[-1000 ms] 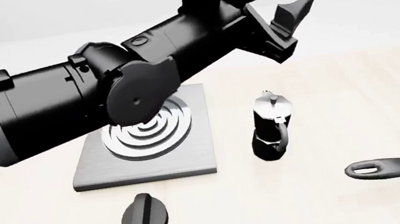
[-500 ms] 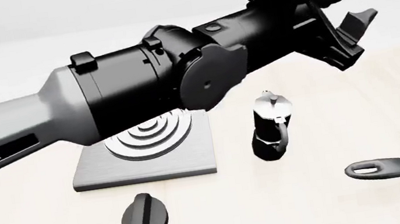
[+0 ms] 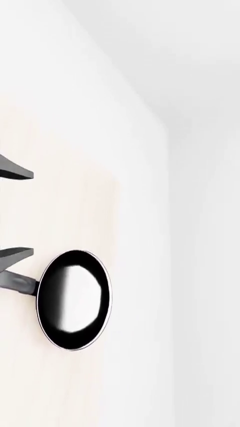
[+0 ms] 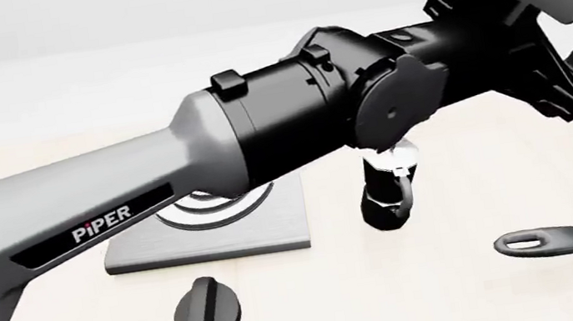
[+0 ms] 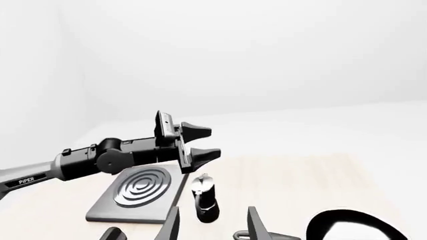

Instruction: Put the frying pan on the stove.

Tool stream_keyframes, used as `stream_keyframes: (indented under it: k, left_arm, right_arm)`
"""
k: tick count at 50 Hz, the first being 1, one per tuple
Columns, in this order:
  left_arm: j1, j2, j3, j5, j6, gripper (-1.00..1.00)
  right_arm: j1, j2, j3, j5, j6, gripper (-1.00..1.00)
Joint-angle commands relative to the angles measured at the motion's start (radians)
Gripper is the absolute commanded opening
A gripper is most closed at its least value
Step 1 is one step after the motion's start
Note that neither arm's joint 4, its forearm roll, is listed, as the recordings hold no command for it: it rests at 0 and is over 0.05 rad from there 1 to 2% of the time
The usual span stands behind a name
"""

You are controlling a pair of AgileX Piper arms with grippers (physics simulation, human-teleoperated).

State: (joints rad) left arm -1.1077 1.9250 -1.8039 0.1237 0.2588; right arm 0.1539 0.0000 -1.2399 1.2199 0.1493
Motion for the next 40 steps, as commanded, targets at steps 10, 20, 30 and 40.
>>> stream_keyframes:
  k: [10, 20, 30, 40]
  left_arm:
    - [-0.048, 0.158, -0.161, 0.127, 0.011, 1.0]
    - [-0.07, 0.225, -0.219, 0.176, 0.0, 1.0]
    - [-0.085, 0.272, -0.263, 0.215, -0.012, 1.0]
    - [-0.075, 0.334, -0.318, 0.249, -0.03, 1.0]
  right_arm:
    - [0.002, 0.0, 0.0, 0.0, 0.007, 1.0]
    - [0.005, 0.0, 0.001, 0.0, 0.009, 1.0]
    - [0.007, 0.0, 0.003, 0.0, 0.013, 1.0]
    - [0.007, 0.0, 0.002, 0.0, 0.014, 1.0]
